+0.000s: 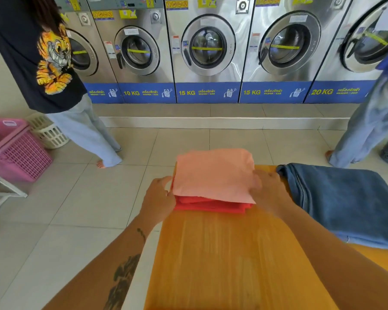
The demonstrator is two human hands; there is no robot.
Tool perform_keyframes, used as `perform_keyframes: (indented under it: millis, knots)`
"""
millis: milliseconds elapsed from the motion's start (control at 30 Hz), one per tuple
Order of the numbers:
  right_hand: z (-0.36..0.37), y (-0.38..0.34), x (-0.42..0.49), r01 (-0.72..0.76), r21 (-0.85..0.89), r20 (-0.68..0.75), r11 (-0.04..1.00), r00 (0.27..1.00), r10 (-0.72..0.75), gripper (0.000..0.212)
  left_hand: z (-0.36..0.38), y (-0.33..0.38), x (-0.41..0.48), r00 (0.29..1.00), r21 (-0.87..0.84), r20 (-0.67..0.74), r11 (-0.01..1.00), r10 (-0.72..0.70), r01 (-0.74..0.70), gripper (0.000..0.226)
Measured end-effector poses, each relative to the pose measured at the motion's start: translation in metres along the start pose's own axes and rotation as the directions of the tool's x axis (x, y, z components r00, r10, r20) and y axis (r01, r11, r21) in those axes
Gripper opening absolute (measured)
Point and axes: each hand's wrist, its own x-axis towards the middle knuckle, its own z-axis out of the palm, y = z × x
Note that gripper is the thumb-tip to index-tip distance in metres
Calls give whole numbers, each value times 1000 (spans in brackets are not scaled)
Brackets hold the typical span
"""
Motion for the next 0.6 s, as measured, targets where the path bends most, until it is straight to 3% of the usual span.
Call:
perform_keyframes:
  millis: [100, 300, 400, 500, 600]
  knots:
    - [8, 20, -57, -19, 127, -22, 992, 1000, 22, 58, 0, -40, -72, 996, -36, 89, 999, -18, 21, 45]
    - [62, 58, -190, -213, 328, 240, 920, 961, 137, 45, 11, -97, -204, 985, -95, 169, 995, -18, 34, 39]
    - [85, 62, -238, -243, 338, 207, 909, 962, 180, 43, 13, -103, -236, 979, -47, 205, 999, 3, 7, 42]
    - [100, 57, -269, -253, 352, 186, 901, 962, 198, 59, 15, -101, -249, 954, 88, 300, 995, 17, -45, 50]
    - [106, 52, -281, -231, 332, 183, 914, 967, 178, 69, 13, -94, -247, 924, 80, 380, 997, -40, 10, 57]
